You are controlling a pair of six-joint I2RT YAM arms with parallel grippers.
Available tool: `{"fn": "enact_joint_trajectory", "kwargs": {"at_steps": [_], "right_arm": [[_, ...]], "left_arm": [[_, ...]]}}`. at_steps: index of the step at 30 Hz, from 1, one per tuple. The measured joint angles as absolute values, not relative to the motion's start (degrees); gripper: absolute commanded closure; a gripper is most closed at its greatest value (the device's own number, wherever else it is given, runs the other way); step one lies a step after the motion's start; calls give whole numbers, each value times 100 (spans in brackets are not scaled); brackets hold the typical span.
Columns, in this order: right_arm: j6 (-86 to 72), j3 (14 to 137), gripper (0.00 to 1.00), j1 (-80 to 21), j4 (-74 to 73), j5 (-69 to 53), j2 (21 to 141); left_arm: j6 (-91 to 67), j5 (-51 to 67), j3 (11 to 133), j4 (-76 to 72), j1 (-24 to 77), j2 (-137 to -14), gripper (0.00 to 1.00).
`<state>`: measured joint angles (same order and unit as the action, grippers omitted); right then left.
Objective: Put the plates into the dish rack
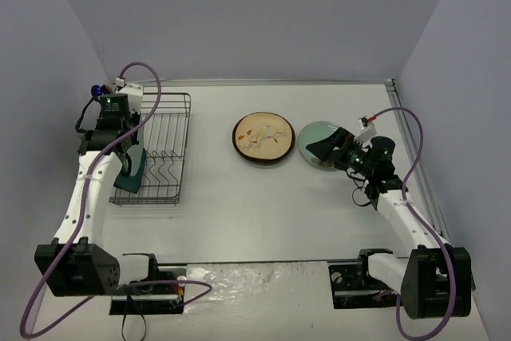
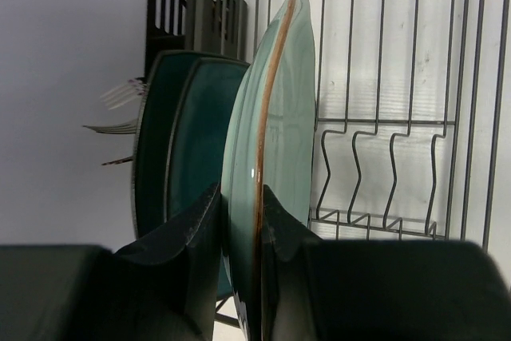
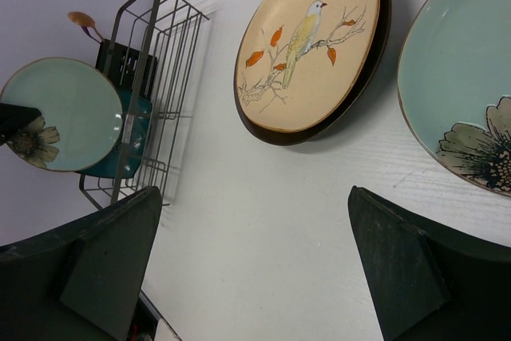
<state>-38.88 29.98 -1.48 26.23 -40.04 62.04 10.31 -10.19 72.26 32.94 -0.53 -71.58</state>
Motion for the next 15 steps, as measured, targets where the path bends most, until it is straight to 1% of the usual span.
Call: {"fn": "enact_joint_trajectory", "kwargs": {"at_steps": [3, 5, 6, 7, 13, 15], "right_arm": [[-3894, 2998, 0, -110, 2671, -4069, 6248], [-3894, 2988, 0, -103, 2679, -4095, 6257], [-3894, 2978, 0, -95, 2683, -4101, 6257], [-3892, 2967, 0, -84, 2685, -4105, 6257], [-3873, 2939, 0, -67, 2672, -4094, 6275], [-3852, 2939, 0, -67, 2654, -4086, 6285]], "left_arm": [[1053, -951, 6959, 3090, -145, -7319, 100], [1052, -900, 6805, 2996, -176, -7411, 97], [1050, -838, 6739, 2964, -184, -7453, 92], [1052, -823, 6680, 2927, -179, -7483, 89], [1045, -762, 6403, 2782, -180, -7569, 76], [1045, -777, 6340, 2656, -180, -7565, 69]]}}
